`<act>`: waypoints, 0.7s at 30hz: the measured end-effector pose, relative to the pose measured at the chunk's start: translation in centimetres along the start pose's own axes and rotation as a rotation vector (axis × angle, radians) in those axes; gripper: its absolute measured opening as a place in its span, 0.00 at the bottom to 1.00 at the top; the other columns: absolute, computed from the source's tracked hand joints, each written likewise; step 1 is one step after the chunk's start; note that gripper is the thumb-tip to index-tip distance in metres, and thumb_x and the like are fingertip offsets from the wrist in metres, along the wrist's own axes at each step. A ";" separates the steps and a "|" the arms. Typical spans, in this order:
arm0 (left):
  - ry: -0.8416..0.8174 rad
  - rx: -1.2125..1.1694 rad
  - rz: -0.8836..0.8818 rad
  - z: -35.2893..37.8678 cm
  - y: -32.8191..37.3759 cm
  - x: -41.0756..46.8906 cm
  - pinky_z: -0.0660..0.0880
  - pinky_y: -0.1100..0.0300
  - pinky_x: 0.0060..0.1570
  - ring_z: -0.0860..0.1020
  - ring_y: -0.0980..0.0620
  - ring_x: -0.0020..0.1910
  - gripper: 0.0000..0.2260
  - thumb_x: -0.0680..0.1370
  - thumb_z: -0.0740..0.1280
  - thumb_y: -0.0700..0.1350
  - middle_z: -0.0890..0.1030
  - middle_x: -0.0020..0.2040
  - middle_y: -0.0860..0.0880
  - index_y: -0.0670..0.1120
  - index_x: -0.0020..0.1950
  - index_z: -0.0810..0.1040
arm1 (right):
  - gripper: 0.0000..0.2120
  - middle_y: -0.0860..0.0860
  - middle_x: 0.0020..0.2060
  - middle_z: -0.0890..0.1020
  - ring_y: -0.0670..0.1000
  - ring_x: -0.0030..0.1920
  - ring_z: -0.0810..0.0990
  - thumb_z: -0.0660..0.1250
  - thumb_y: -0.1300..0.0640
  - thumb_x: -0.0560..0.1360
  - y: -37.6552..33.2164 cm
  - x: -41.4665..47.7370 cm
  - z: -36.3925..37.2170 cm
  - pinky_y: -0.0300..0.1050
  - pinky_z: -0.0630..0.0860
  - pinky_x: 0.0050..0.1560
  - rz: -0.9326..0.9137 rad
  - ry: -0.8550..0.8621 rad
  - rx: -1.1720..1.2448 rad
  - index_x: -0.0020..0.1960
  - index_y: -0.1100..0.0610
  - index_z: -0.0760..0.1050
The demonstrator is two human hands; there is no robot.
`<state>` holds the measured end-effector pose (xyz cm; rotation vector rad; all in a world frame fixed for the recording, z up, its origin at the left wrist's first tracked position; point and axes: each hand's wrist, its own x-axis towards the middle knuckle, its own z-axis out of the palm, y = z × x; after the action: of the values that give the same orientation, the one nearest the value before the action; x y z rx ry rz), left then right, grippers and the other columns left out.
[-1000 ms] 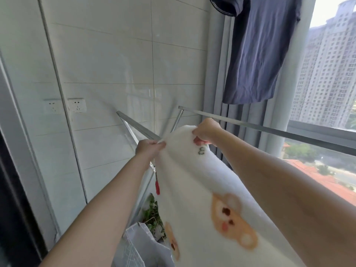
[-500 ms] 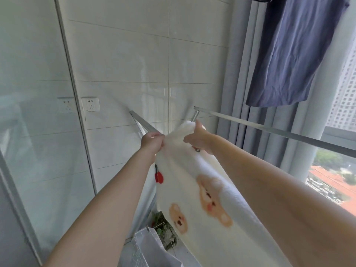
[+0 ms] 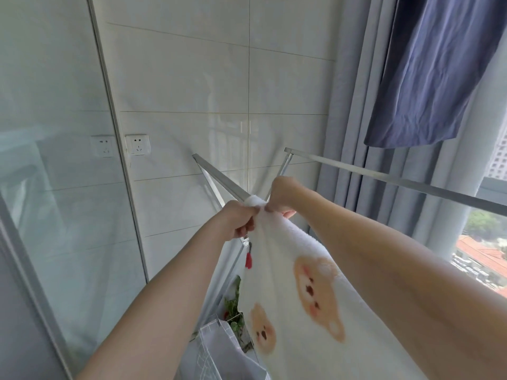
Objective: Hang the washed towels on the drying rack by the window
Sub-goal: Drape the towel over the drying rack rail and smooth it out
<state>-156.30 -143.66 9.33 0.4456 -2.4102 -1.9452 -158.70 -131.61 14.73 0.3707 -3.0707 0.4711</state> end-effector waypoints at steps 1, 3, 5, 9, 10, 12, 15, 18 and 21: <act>0.050 0.003 0.049 0.0 0.4 0.3 0.64 0.68 0.20 0.71 0.55 0.18 0.06 0.79 0.65 0.44 0.74 0.31 0.45 0.42 0.44 0.73 | 0.05 0.51 0.31 0.79 0.52 0.30 0.80 0.68 0.60 0.72 -0.2 0.0 0.2 0.41 0.77 0.36 0.007 0.058 -0.007 0.38 0.59 0.75; 0.168 -0.046 0.144 -0.1 1.3 0.9 0.75 0.64 0.26 0.79 0.51 0.25 0.04 0.78 0.64 0.41 0.79 0.38 0.41 0.41 0.47 0.76 | 0.03 0.53 0.38 0.79 0.55 0.37 0.79 0.66 0.62 0.72 -0.4 0.2 0.4 0.41 0.74 0.35 0.020 0.157 0.080 0.44 0.58 0.77; 0.313 -0.076 0.175 -0.2 1.7 1.8 0.82 0.53 0.47 0.84 0.43 0.43 0.04 0.77 0.63 0.39 0.82 0.50 0.40 0.41 0.47 0.77 | 0.06 0.55 0.43 0.82 0.56 0.41 0.81 0.63 0.65 0.72 -0.8 0.4 0.3 0.44 0.77 0.35 0.019 0.186 0.182 0.47 0.60 0.78; 0.408 0.039 0.178 -0.4 2.0 2.4 0.77 0.58 0.52 0.80 0.42 0.55 0.11 0.77 0.60 0.37 0.82 0.55 0.39 0.38 0.55 0.79 | 0.16 0.60 0.54 0.82 0.60 0.53 0.82 0.62 0.62 0.75 -1.6 0.5 -0.6 0.50 0.81 0.55 -0.018 0.072 0.255 0.61 0.62 0.77; 0.351 0.075 0.182 -0.3 2.0 2.1 0.74 0.60 0.47 0.79 0.43 0.53 0.13 0.78 0.59 0.37 0.81 0.53 0.38 0.37 0.58 0.79 | 0.16 0.61 0.55 0.82 0.60 0.53 0.83 0.63 0.61 0.75 -1.6 0.4 -0.8 0.51 0.80 0.56 -0.027 0.028 0.245 0.62 0.62 0.76; 0.172 0.077 0.171 0.3 1.7 1.0 0.70 0.59 0.44 0.74 0.47 0.48 0.11 0.78 0.57 0.35 0.75 0.49 0.42 0.42 0.55 0.77 | 0.16 0.62 0.54 0.82 0.60 0.51 0.84 0.62 0.62 0.75 -1.5 -0.2 -0.8 0.52 0.81 0.55 -0.019 -0.060 0.226 0.62 0.63 0.75; 0.084 -0.031 0.058 1.0 1.0 -0.5 0.68 0.56 0.47 0.72 0.46 0.46 0.14 0.75 0.59 0.37 0.73 0.49 0.43 0.41 0.59 0.75 | 0.16 0.62 0.54 0.82 0.60 0.49 0.84 0.62 0.64 0.75 -1.1 -1.3 -0.7 0.54 0.82 0.52 0.012 -0.117 0.203 0.62 0.65 0.74; 0.125 -0.002 0.052 1.4 1.1 -1.6 0.72 0.55 0.53 0.74 0.45 0.52 0.19 0.76 0.61 0.42 0.75 0.57 0.44 0.42 0.67 0.70 | 0.16 0.62 0.55 0.82 0.60 0.51 0.84 0.61 0.66 0.75 -0.6 -2.3 -1.2 0.54 0.82 0.53 0.045 -0.148 0.204 0.62 0.66 0.74; 0.175 0.013 0.027 1.9 1.4 -3.5 0.73 0.47 0.62 0.73 0.42 0.63 0.25 0.76 0.66 0.46 0.70 0.67 0.42 0.42 0.71 0.66 | 0.14 0.60 0.55 0.81 0.58 0.53 0.83 0.64 0.64 0.76 0.0 -4.9 -2.5 0.54 0.81 0.54 0.093 -0.175 0.192 0.61 0.66 0.74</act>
<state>-153.58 -140.78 10.78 0.5553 -2.3094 -1.7977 -154.04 -129.73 16.84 0.2873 -3.2313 0.7807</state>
